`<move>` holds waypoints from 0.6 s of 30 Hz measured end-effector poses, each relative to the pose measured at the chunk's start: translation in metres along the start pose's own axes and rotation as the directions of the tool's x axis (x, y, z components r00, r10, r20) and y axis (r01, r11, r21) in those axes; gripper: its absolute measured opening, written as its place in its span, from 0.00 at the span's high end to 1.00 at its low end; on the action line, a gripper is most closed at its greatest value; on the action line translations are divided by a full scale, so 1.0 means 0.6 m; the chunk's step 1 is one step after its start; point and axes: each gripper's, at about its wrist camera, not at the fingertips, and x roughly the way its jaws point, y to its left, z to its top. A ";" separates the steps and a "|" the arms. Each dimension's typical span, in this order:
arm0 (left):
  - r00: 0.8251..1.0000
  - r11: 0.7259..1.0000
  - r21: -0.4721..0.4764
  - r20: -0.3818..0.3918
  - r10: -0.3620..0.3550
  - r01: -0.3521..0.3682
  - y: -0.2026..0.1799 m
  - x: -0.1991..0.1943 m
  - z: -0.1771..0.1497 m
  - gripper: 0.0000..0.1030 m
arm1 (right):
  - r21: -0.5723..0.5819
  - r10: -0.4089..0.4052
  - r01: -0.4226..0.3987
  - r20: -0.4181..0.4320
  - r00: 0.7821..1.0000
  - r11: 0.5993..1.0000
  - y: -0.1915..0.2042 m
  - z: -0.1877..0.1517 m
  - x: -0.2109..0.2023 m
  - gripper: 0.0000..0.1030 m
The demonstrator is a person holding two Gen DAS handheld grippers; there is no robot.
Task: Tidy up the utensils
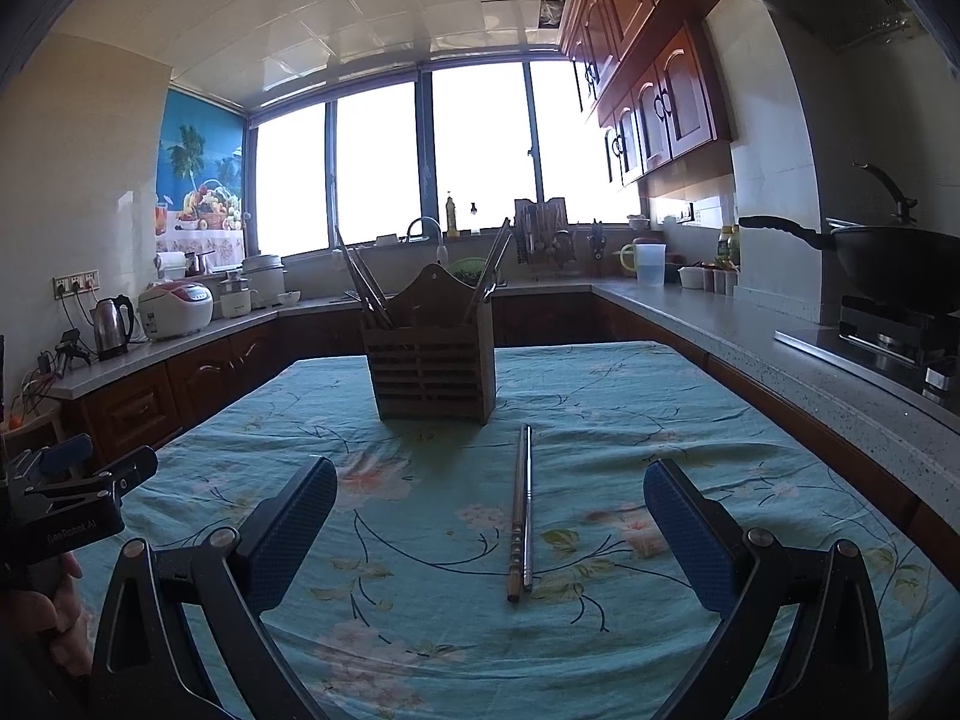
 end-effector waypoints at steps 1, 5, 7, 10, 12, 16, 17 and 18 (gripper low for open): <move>1.000 1.000 -0.001 0.001 -0.001 0.001 0.000 -0.001 0.000 0.01 | 0.001 0.000 0.000 0.000 1.000 1.000 0.000 0.000 0.000 0.00; 1.000 1.000 0.002 0.008 0.003 -0.003 0.001 -0.003 -0.002 0.01 | 0.007 0.001 -0.001 0.003 1.000 1.000 -0.001 0.001 0.000 0.00; 1.000 1.000 0.004 0.007 0.003 -0.003 0.001 -0.003 -0.002 0.01 | 0.009 0.002 -0.002 0.006 1.000 1.000 0.000 0.001 -0.001 0.00; 1.000 1.000 0.008 0.003 -0.001 0.001 0.002 -0.004 0.000 0.01 | 0.009 0.003 -0.003 0.008 1.000 1.000 0.001 0.000 -0.002 0.00; 1.000 1.000 0.007 0.004 -0.002 0.001 0.002 -0.005 0.001 0.01 | 0.008 0.003 -0.003 0.009 1.000 1.000 0.002 0.000 -0.003 0.00; 1.000 1.000 0.005 0.005 0.000 0.000 0.002 -0.005 0.001 0.01 | 0.007 0.006 -0.006 0.012 1.000 1.000 0.003 0.000 -0.004 0.00; 1.000 1.000 0.005 0.005 0.001 -0.001 0.003 -0.005 0.001 0.01 | 0.007 0.007 -0.007 0.012 1.000 1.000 0.002 0.000 -0.004 0.00; 1.000 1.000 0.006 0.006 -0.001 0.000 0.002 -0.006 0.001 0.01 | 0.007 0.006 -0.006 0.013 1.000 1.000 0.002 0.000 -0.004 0.00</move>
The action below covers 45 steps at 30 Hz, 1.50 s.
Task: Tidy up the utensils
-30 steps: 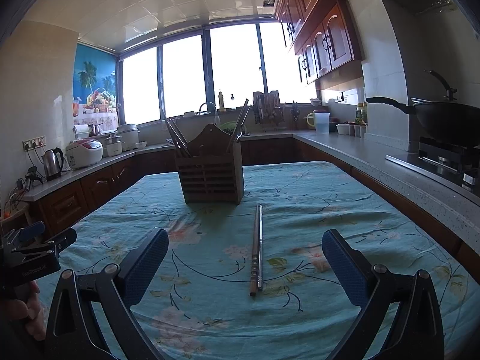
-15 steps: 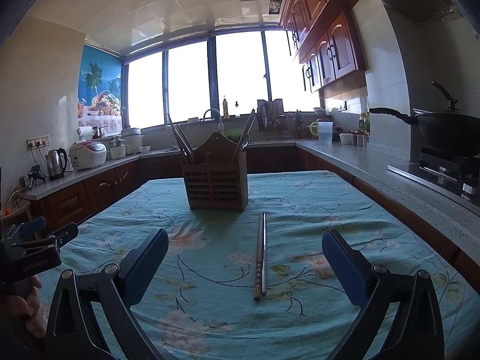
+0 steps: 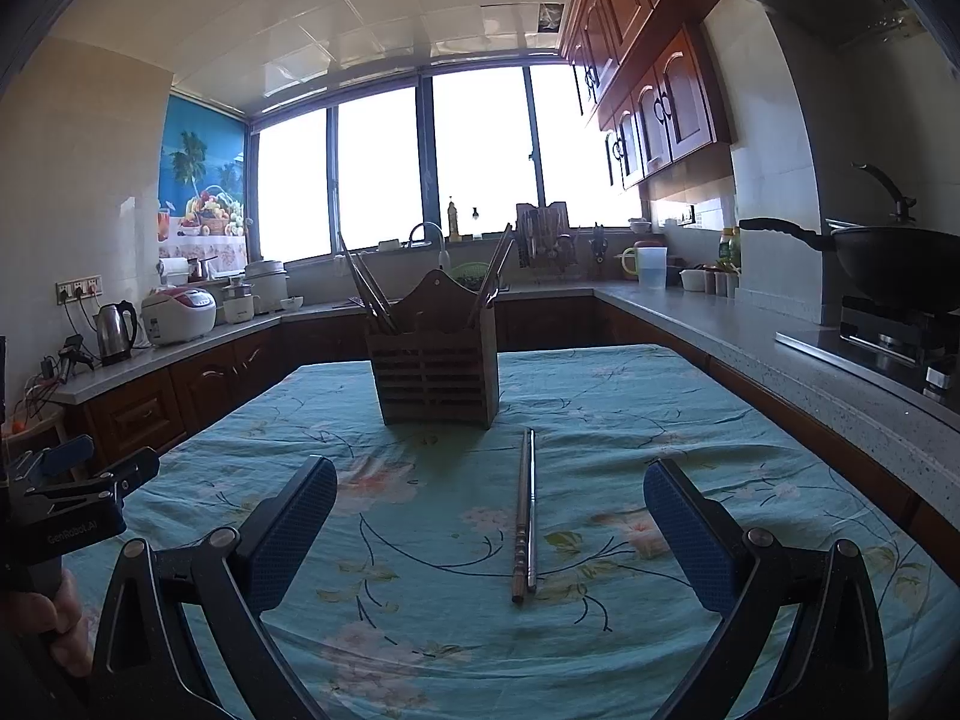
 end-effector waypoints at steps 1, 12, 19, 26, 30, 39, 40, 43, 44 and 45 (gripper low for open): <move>1.000 1.000 0.001 0.000 0.000 0.000 0.000 0.000 0.001 0.01 | 0.000 0.000 0.000 0.000 1.000 1.000 0.000 0.000 0.000 0.00; 1.000 1.000 0.011 0.001 -0.004 0.004 -0.007 -0.002 0.001 0.01 | 0.003 0.001 -0.001 0.001 1.000 1.000 0.001 0.001 0.000 0.00; 1.000 1.000 0.016 0.004 -0.004 0.004 -0.010 -0.002 0.001 0.01 | 0.004 0.003 -0.003 -0.001 1.000 1.000 0.003 0.002 0.001 0.00; 1.000 1.000 0.026 -0.001 -0.007 0.007 -0.018 -0.005 0.000 0.01 | 0.006 0.004 -0.004 0.001 1.000 1.000 0.004 0.003 0.001 0.00; 1.000 1.000 0.025 0.001 -0.007 0.006 -0.019 -0.006 0.000 0.01 | 0.010 0.006 -0.006 0.001 1.000 1.000 0.004 0.003 0.002 0.00; 1.000 1.000 0.026 -0.003 -0.013 0.013 -0.026 -0.009 0.002 0.01 | 0.012 0.010 -0.010 0.003 1.000 1.000 0.004 0.005 0.003 0.00; 1.000 1.000 0.027 -0.003 -0.014 0.014 -0.027 -0.009 0.002 0.01 | 0.012 0.009 -0.009 0.003 1.000 1.000 0.003 0.004 0.003 0.00; 1.000 0.999 0.028 -0.005 -0.016 0.017 -0.030 -0.009 0.002 0.01 | 0.013 0.008 -0.008 0.001 1.000 1.000 0.004 0.005 0.004 0.00; 1.000 0.999 0.028 -0.005 -0.016 0.017 -0.031 -0.009 0.003 0.01 | 0.014 0.008 -0.008 0.002 1.000 1.000 0.004 0.005 0.003 0.00; 1.000 0.999 0.028 -0.005 -0.016 0.016 -0.032 -0.009 0.002 0.01 | 0.015 0.009 -0.009 0.001 1.000 1.000 0.004 0.005 0.003 0.00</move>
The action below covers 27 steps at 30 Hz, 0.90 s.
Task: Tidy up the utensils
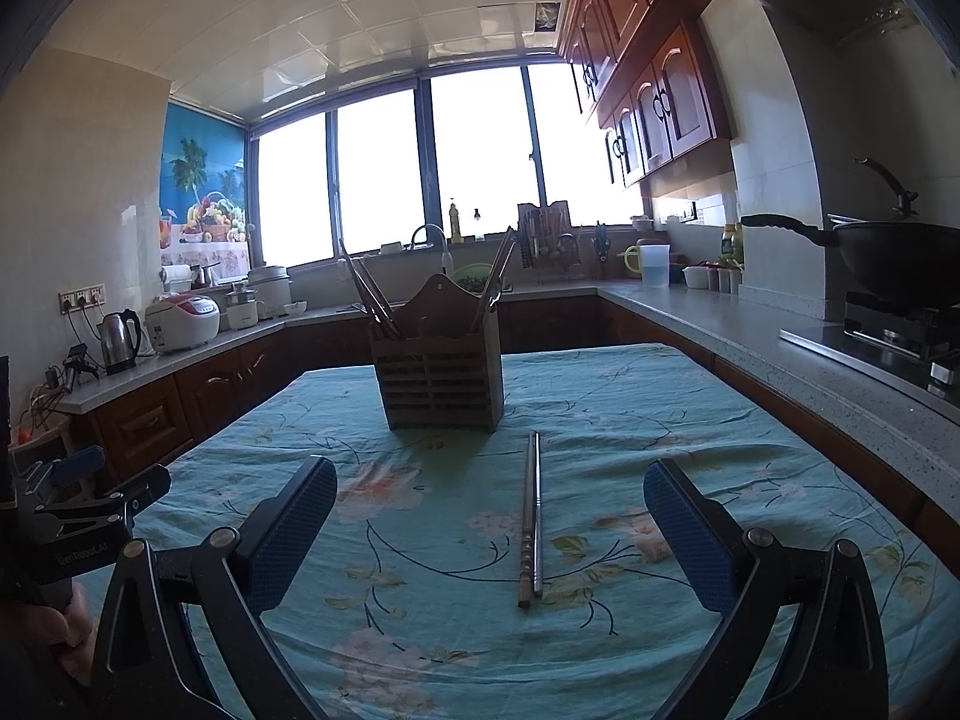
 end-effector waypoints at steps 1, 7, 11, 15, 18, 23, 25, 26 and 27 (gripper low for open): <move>1.000 1.000 0.000 -0.001 0.000 0.000 0.000 0.001 0.000 0.01 | -0.001 -0.001 0.001 0.000 1.000 1.000 -0.001 -0.001 0.000 0.00; 1.000 1.000 -0.003 -0.006 -0.001 0.001 -0.004 0.002 0.000 0.01 | -0.001 -0.001 0.001 0.000 1.000 1.000 -0.001 -0.001 -0.001 0.00; 1.000 1.000 -0.003 -0.008 -0.003 0.003 -0.008 0.003 0.002 0.01 | -0.001 0.000 0.000 0.000 1.000 1.000 -0.001 0.000 0.000 0.00; 1.000 1.000 -0.003 -0.013 -0.004 0.004 -0.012 0.005 0.002 0.01 | 0.001 0.000 0.000 -0.001 1.000 1.000 0.001 0.001 0.000 0.00; 1.000 1.000 -0.007 -0.022 -0.006 0.006 -0.013 0.008 0.004 0.01 | 0.004 0.001 -0.001 -0.006 1.000 1.000 0.001 0.001 0.000 0.00; 0.999 1.000 -0.010 -0.032 -0.009 0.009 -0.019 0.012 0.008 0.01 | 0.008 0.004 -0.004 -0.021 1.000 1.000 0.006 0.002 0.006 0.00; 0.999 1.000 -0.011 -0.038 -0.006 0.006 -0.020 0.015 0.010 0.01 | 0.009 0.006 -0.006 -0.031 1.000 1.000 0.006 0.002 0.011 0.00; 0.999 1.000 -0.012 -0.042 -0.008 0.007 -0.021 0.017 0.010 0.01 | 0.010 0.007 -0.007 -0.035 0.999 1.000 0.006 0.002 0.014 0.00; 0.999 1.000 -0.012 -0.048 -0.013 0.012 -0.022 0.019 0.011 0.01 | 0.012 0.010 -0.009 -0.041 0.999 1.000 0.003 0.002 0.018 0.00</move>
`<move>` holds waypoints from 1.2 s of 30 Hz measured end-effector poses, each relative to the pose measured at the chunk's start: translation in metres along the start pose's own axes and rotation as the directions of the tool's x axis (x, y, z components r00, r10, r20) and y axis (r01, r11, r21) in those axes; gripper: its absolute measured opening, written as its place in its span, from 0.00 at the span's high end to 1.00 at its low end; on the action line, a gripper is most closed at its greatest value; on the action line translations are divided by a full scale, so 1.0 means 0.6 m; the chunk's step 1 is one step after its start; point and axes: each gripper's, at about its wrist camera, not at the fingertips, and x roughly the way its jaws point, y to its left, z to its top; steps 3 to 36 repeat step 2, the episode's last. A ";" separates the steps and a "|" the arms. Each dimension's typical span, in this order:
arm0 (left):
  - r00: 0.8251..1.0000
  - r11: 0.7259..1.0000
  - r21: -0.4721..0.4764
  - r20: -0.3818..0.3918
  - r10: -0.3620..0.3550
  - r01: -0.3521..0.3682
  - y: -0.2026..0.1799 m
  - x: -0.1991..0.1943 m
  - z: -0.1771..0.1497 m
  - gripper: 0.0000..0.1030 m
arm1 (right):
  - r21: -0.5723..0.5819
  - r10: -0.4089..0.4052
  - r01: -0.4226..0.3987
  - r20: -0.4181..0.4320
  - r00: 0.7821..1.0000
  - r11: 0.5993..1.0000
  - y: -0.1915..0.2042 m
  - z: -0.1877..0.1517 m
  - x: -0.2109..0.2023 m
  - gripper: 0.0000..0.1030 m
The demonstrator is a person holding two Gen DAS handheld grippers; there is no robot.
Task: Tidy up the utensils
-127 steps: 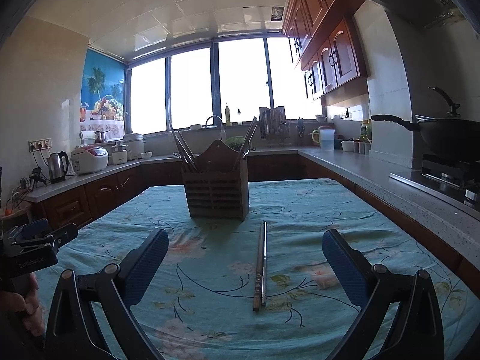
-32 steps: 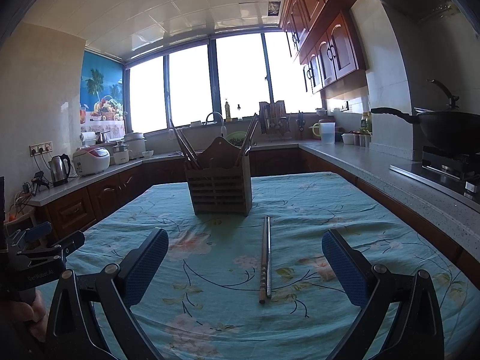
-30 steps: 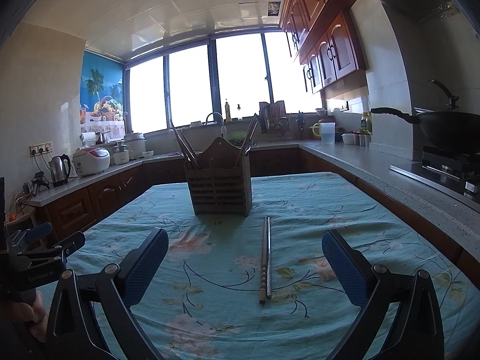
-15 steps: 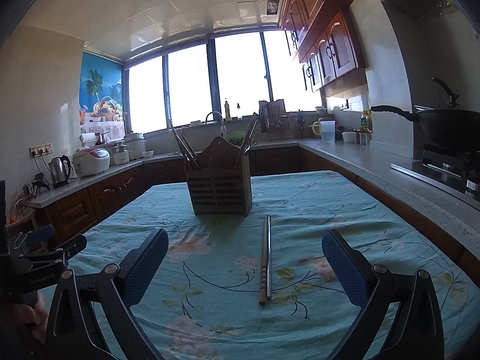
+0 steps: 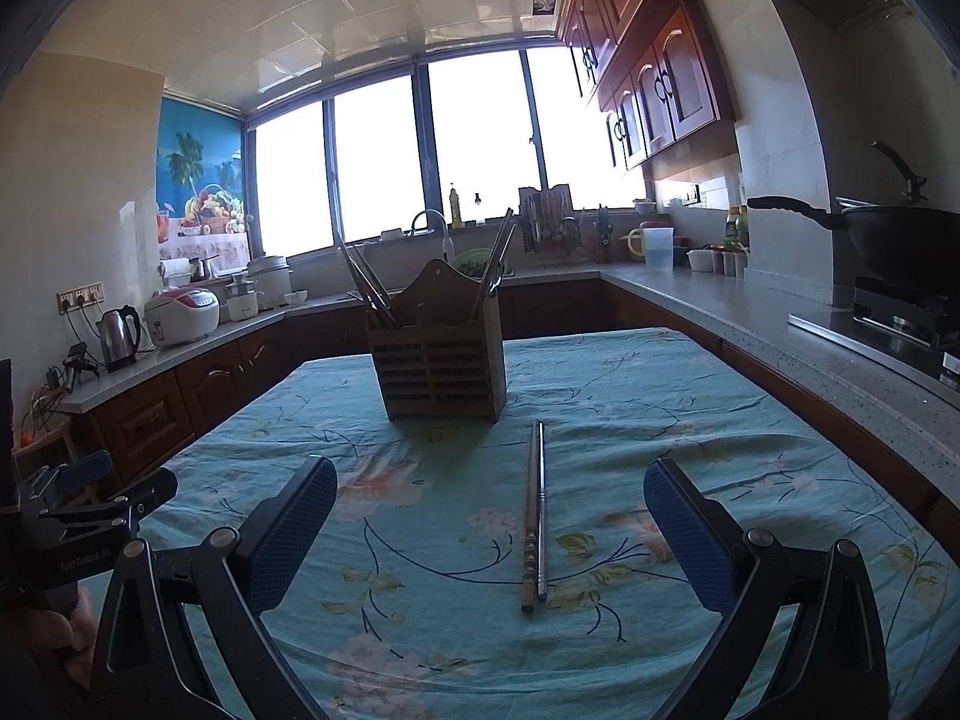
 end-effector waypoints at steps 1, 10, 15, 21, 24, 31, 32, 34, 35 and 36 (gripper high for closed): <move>1.000 1.000 -0.001 -0.005 0.000 0.000 -0.001 0.002 0.001 0.01 | 0.002 0.002 -0.002 -0.006 1.000 1.000 0.000 0.000 0.002 0.00; 1.000 1.000 -0.002 -0.010 0.000 0.000 -0.002 0.004 0.001 0.01 | 0.004 0.002 -0.002 -0.012 1.000 1.000 -0.001 0.000 0.004 0.00; 1.000 1.000 -0.002 -0.010 0.000 0.000 -0.002 0.004 0.001 0.01 | 0.004 0.002 -0.002 -0.012 1.000 1.000 -0.001 0.000 0.004 0.00; 1.000 1.000 -0.002 -0.010 0.000 0.000 -0.002 0.004 0.001 0.01 | 0.004 0.002 -0.002 -0.012 1.000 1.000 -0.001 0.000 0.004 0.00; 1.000 1.000 -0.002 -0.010 0.000 0.000 -0.002 0.004 0.001 0.01 | 0.004 0.002 -0.002 -0.012 1.000 1.000 -0.001 0.000 0.004 0.00; 1.000 1.000 -0.002 -0.010 0.000 0.000 -0.002 0.004 0.001 0.01 | 0.004 0.002 -0.002 -0.012 1.000 1.000 -0.001 0.000 0.004 0.00; 1.000 1.000 -0.002 -0.010 0.000 0.000 -0.002 0.004 0.001 0.01 | 0.004 0.002 -0.002 -0.012 1.000 1.000 -0.001 0.000 0.004 0.00; 1.000 1.000 -0.002 -0.010 0.000 0.000 -0.002 0.004 0.001 0.01 | 0.004 0.002 -0.002 -0.012 1.000 1.000 -0.001 0.000 0.004 0.00; 1.000 1.000 -0.002 -0.010 0.000 0.000 -0.002 0.004 0.001 0.01 | 0.004 0.002 -0.002 -0.012 1.000 1.000 -0.001 0.000 0.004 0.00; 1.000 1.000 -0.002 -0.010 0.000 0.000 -0.002 0.004 0.001 0.01 | 0.004 0.002 -0.002 -0.012 1.000 1.000 -0.001 0.000 0.004 0.00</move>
